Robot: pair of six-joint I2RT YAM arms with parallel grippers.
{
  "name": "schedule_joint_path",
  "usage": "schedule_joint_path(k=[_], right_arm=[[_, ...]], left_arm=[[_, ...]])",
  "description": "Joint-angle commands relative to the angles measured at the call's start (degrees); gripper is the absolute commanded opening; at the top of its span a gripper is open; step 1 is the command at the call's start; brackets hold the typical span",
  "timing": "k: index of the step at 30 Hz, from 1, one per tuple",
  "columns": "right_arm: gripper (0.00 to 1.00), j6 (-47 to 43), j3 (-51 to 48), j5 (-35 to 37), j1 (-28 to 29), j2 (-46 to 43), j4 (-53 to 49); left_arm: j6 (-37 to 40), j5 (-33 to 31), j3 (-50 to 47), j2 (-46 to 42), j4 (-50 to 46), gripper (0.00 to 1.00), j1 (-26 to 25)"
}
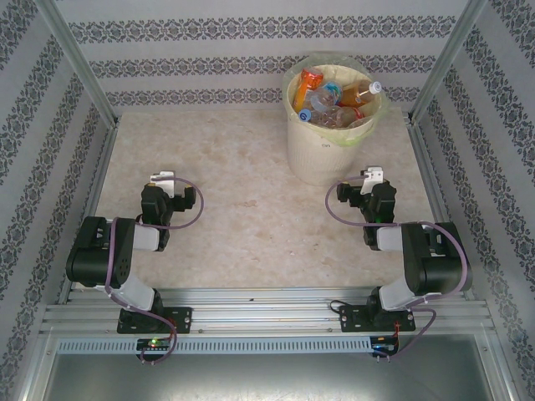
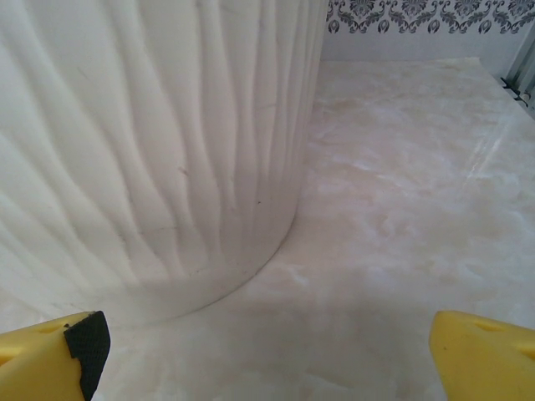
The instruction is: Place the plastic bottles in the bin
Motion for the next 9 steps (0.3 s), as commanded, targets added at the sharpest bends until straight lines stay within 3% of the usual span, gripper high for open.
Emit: schedule_joint_path(k=[1,9], right_arm=[[0.98,0.6,0.5,0.4,-0.3,-0.4,0.0],[0.98,0.7,0.5,0.5,-0.3,-0.4,-0.2]], left_arm=[[-1.0,0.8,0.0,-0.3,-0.3,1.00,0.3],[-1.0,0.9,0.0,-0.3,-0.3,1.00,0.3]])
